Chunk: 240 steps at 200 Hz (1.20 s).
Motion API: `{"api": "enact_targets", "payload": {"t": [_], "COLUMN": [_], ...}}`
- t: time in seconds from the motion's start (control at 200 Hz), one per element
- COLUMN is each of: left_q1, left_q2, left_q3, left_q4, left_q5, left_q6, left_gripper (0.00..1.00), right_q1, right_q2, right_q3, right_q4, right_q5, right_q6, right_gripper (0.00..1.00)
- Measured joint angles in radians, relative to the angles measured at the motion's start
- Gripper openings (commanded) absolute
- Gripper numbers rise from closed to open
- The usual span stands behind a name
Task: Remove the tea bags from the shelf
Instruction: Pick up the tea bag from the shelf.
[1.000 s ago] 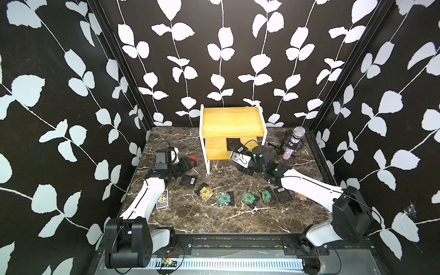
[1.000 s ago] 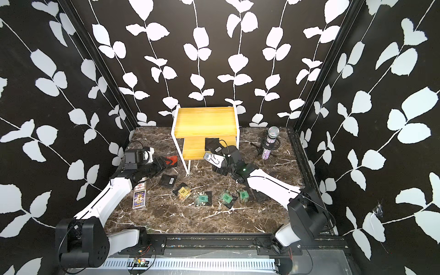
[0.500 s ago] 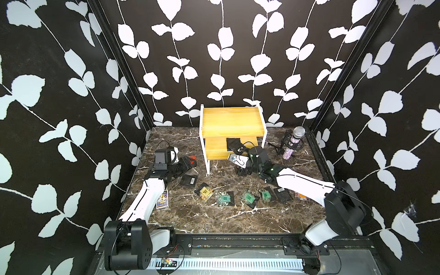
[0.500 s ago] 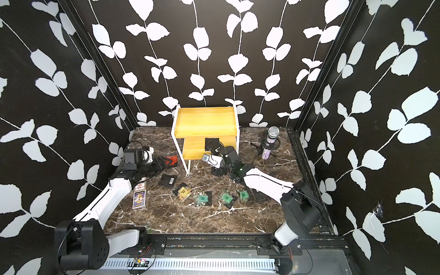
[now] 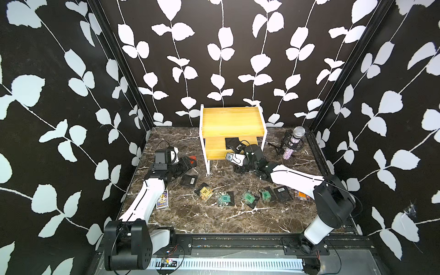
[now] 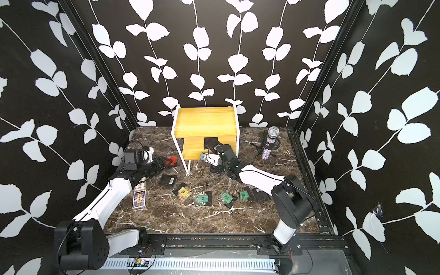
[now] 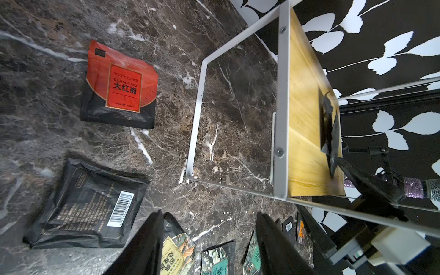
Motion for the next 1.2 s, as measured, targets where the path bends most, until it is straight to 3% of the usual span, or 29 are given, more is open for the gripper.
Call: {"api": "enact_targets", "payload": {"t": [0.495,0.64,0.815,0.93,1.2], "left_q1": [0.0,0.0,0.0,0.0,0.0], "left_q2": [0.002,0.012,0.019,0.019,0.019], "left_q3": [-0.032,-0.033,-0.039,-0.04,-0.04], "left_q4": [0.009,0.029,0.041,0.045,0.045], "left_q5": [-0.001,0.0,0.0,0.0,0.0], "left_q6": [-0.005,-0.009,-0.013,-0.016,-0.016], "left_gripper": [0.56,0.56,0.56,0.57,0.56], "right_q1": [0.005,0.009,0.014,0.018,0.028], "right_q2": [-0.069,-0.127,-0.149,-0.154,-0.174], "right_q3": [-0.021,-0.052,-0.072,-0.078,-0.078], "right_q4": [-0.055,-0.089,-0.1,-0.097,-0.053], "right_q5": [-0.052,-0.061,-0.064,-0.059,-0.047], "right_q6": [0.031,0.046,0.061,0.064,0.047], "right_gripper": [0.51,0.48,0.56,0.76,0.87]}}
